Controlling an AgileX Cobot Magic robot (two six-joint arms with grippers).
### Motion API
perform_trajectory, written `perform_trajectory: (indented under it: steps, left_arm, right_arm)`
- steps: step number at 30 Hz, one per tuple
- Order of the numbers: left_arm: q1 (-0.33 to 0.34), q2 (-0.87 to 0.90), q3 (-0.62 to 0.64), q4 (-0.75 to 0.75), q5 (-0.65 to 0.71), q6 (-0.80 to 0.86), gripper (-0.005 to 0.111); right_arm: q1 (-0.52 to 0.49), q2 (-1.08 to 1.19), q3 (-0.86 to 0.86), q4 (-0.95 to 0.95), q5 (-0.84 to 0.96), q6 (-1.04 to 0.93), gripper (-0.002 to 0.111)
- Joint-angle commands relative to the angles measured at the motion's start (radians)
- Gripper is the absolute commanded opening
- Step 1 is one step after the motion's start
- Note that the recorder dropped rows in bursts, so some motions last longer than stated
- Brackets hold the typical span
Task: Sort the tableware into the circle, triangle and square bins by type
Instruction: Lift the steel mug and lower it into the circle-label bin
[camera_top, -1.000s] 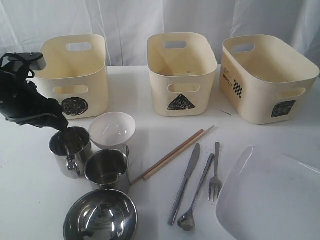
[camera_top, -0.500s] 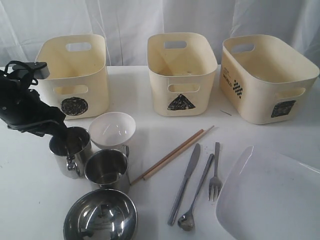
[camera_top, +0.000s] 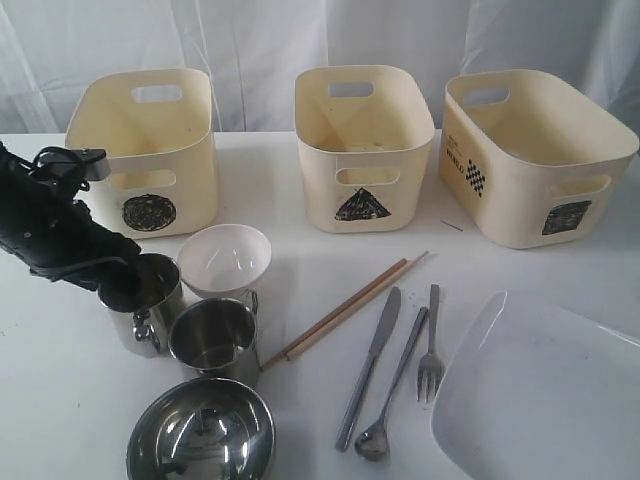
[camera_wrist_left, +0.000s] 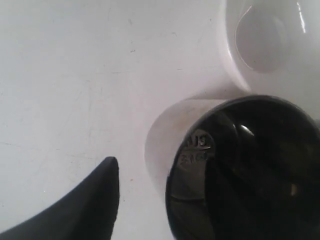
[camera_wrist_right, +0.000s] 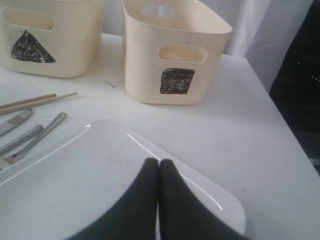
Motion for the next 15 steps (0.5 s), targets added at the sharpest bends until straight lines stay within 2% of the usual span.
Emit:
perform_trajectory:
  steps: [1,5,9,15]
  left_arm:
    - [-0.004,0.022,-0.006,-0.008,0.004,0.023,0.039]
    - [-0.004,0.009,-0.013,-0.006,0.002,0.029,0.000]
    - [-0.004,-0.087,-0.104,-0.013,0.056,0.044,0.000]
    - [-0.004,-0.176,-0.319,0.027,0.075,0.044,0.000]
  right_arm:
    - [-0.001,-0.004,0.004,-0.003,0.001,0.003,0.000]
    - [-0.001,-0.004,0.004,-0.003,0.001,0.003,0.000]
    - [-0.001,-0.004,0.004,-0.003,0.001,0.003,0.000]
    - [-0.001,-0.004,0.004,-0.003,0.001,0.003,0.000]
